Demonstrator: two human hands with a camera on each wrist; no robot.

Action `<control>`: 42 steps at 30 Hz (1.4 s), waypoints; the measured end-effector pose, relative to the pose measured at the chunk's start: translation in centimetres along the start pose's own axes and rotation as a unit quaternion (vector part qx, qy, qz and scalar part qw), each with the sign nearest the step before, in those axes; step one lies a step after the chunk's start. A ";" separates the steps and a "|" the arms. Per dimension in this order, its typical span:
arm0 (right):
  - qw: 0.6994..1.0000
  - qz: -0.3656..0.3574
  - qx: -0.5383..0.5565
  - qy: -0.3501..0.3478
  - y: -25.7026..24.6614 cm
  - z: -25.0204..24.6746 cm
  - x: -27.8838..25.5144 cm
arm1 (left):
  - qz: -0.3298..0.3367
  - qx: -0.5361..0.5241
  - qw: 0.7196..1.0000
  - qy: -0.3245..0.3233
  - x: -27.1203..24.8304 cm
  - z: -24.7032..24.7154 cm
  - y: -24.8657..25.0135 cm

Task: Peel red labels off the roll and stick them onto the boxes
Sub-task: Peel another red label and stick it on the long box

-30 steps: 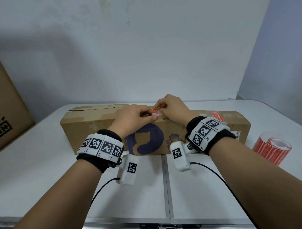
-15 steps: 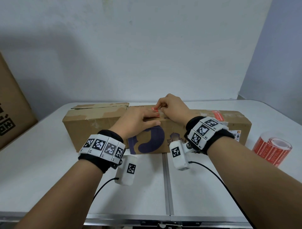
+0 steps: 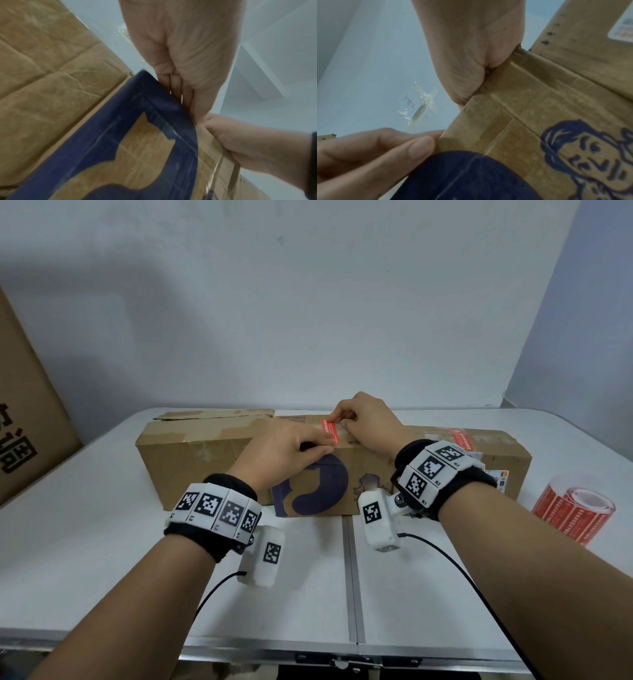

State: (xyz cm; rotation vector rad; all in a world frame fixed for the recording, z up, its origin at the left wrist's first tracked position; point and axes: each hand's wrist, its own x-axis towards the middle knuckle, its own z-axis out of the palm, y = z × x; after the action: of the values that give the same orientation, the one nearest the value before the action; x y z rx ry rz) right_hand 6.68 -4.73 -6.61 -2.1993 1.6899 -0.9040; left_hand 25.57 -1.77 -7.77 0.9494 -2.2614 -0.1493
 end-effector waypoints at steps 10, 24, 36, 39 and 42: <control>0.999 0.028 0.021 0.025 0.3 0.0 -0.1 | -0.139 0.125 0.964 -0.188 3.6 -0.7 2.1; 0.999 0.002 -0.032 0.008 0.3 0.1 0.3 | -0.015 0.118 0.981 -0.150 1.3 -0.5 0.5; 0.999 -0.003 -0.037 0.004 0.3 0.0 0.5 | -0.041 -0.006 0.999 -0.024 0.1 -0.4 1.4; 0.999 -0.004 -0.036 0.006 0.4 0.1 0.5 | -0.063 -0.011 0.998 -0.026 -0.1 -0.3 1.5; 1.000 -0.005 -0.028 0.006 0.4 -0.1 0.4 | -0.081 -0.018 0.996 -0.030 -0.4 -0.5 1.1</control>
State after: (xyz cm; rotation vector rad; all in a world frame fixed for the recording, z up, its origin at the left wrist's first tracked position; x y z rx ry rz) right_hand 6.37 -5.22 -6.59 -2.2454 1.7308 -0.8841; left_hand 25.41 -0.63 -7.20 1.1228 -2.2263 -0.2937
